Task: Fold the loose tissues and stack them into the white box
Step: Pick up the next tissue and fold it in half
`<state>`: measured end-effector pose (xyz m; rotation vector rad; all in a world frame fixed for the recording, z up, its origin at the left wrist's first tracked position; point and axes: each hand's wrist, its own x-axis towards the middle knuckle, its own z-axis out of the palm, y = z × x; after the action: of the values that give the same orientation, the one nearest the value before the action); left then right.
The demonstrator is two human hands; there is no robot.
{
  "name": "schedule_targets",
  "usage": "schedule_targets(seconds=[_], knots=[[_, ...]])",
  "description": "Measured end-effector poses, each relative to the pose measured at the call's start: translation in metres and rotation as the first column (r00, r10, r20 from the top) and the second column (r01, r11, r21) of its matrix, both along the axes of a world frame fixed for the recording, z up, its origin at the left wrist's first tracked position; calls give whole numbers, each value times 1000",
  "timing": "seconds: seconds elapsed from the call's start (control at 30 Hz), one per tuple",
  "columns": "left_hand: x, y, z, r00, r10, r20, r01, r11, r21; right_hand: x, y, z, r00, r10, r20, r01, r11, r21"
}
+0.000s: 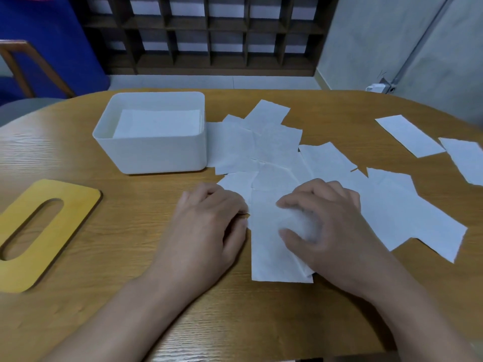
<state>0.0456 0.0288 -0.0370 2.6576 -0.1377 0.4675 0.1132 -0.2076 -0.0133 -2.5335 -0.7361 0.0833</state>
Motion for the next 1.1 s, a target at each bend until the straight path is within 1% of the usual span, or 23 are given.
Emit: schedule_targets(seconds=[0.1, 0.23, 0.3, 0.4, 0.47, 0.53, 0.6, 0.67, 0.73, 0.83, 0.9, 1.0, 1.1], knots=[[1, 0, -2, 999, -3, 32, 3, 1000, -14, -1, -4, 5, 999, 22, -31, -21, 1000, 21], [1, -2, -2, 998, -8, 62, 12, 998, -66, -3, -4, 6, 998, 53, -34, -55, 997, -51], [1, -3, -2, 998, -29, 64, 35, 994, -100, -1, -3, 6, 998, 60, -36, -62, 997, -44], [-2, -5, 2, 997, -52, 49, 61, 973, -224, 2, -1, 9, 997, 70, -31, -69, 997, 20], [-3, -7, 4, 998, -50, 32, 57, 946, -320, 3, 2, 11, 996, 44, -80, -39, 997, 66], [-5, -11, 7, 998, -69, 4, 64, 901, -429, 2, 8, 11, 995, 24, -100, -12, 993, 120], [-8, -16, 9, 992, -120, -39, 75, 806, -587, -1, 17, 11, 999, 12, -32, -5, 978, 208], [-9, -17, 12, 981, -180, -70, 80, 709, -701, -5, 29, 14, 1000, 10, -7, -7, 945, 328], [-9, -13, 13, 976, -198, -87, 61, 639, -767, -8, 39, 15, 999, 30, -35, -13, 913, 407], [-8, 0, 11, 986, -146, -83, 18, 587, -809, -8, 48, 18, 989, 62, -133, 15, 860, 510], [-10, 11, 10, 992, -105, -69, 4, 574, -819, -8, 51, 19, 979, 55, -198, 56, 856, 514], [-15, 29, 12, 998, -32, -59, -29, 585, -810, -7, 53, 16, 980, -5, -197, 94, 893, 441], [-21, 50, 10, 993, 72, -91, -115, 678, -726, -3, 59, 7, 975, -28, -219, 130, 875, 467]])
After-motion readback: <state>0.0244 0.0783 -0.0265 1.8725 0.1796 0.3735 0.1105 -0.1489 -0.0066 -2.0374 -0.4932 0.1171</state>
